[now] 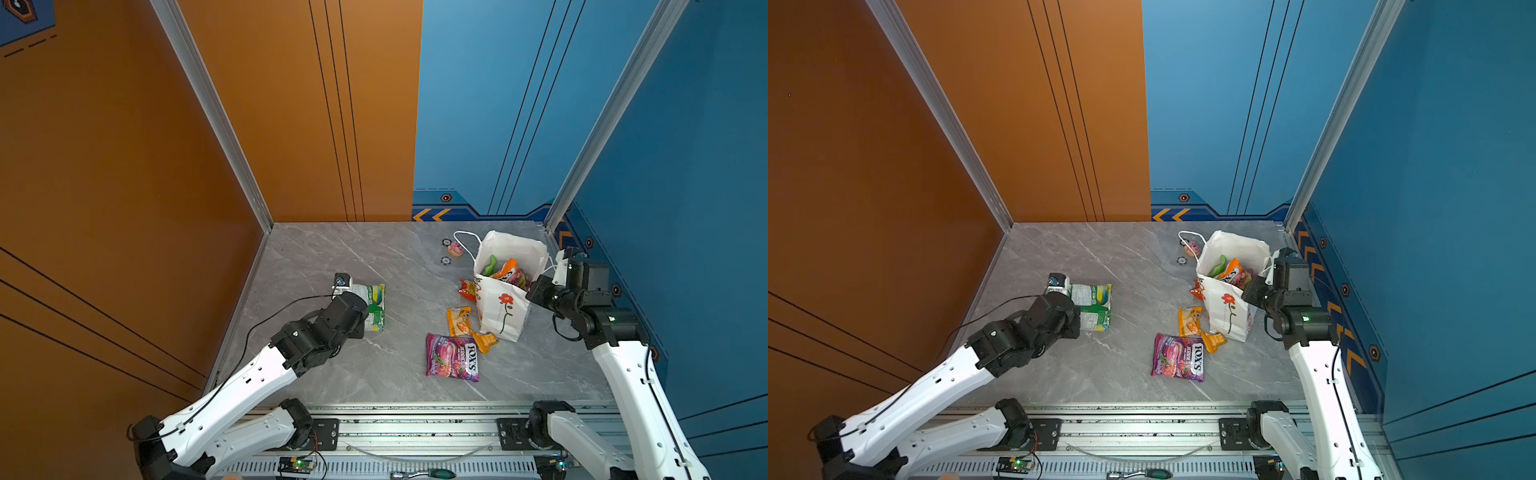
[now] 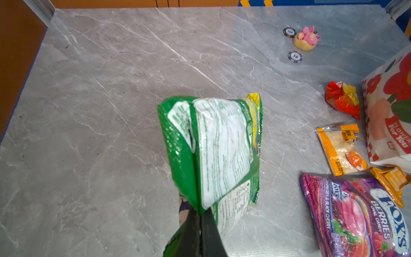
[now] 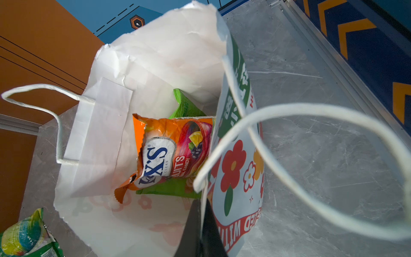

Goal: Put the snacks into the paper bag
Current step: 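Carry the green chip bag with the left gripper over the paper bag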

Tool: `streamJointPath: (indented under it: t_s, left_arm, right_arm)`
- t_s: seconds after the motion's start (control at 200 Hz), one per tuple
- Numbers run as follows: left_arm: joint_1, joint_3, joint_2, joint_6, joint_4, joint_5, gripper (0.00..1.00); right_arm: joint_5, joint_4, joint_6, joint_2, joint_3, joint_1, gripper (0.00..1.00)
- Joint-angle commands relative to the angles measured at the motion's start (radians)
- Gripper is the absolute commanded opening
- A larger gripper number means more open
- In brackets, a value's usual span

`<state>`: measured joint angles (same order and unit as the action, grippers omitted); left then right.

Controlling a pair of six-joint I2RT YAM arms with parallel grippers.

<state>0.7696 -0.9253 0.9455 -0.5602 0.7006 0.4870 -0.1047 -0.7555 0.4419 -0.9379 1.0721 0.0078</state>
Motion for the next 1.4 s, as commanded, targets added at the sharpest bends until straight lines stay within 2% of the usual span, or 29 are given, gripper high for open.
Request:
streamJointPath:
  t_s: [0.0, 0.235, 0.606, 0.771, 1.397]
  left_arm:
    - [-0.027, -0.053, -0.030, 0.036, -0.026, 0.025, 0.00]
    - [-0.142, -0.075, -0.014, 0.037, -0.144, -0.090, 0.00]
    - [-0.139, -0.276, 0.133, 0.058, -0.204, -0.193, 0.00]
    - [-0.101, -0.421, 0.247, 0.095, -0.204, -0.259, 0.00]
    - [0.144, -0.932, 0.620, 0.224, -0.127, -0.269, 0.00]
  right_arm:
    - [-0.006, 0.010, -0.013, 0.005, 0.023, 0.012, 0.00]
    - [-0.007, 0.019, -0.009, 0.005, 0.015, 0.021, 0.00]
    - [-0.007, 0.016, -0.012, 0.010, 0.018, 0.023, 0.00]
    - [0.000, 0.008, -0.016, 0.008, 0.036, 0.024, 0.00]
    - [-0.001, 0.002, -0.021, 0.010, 0.040, 0.024, 0.00]
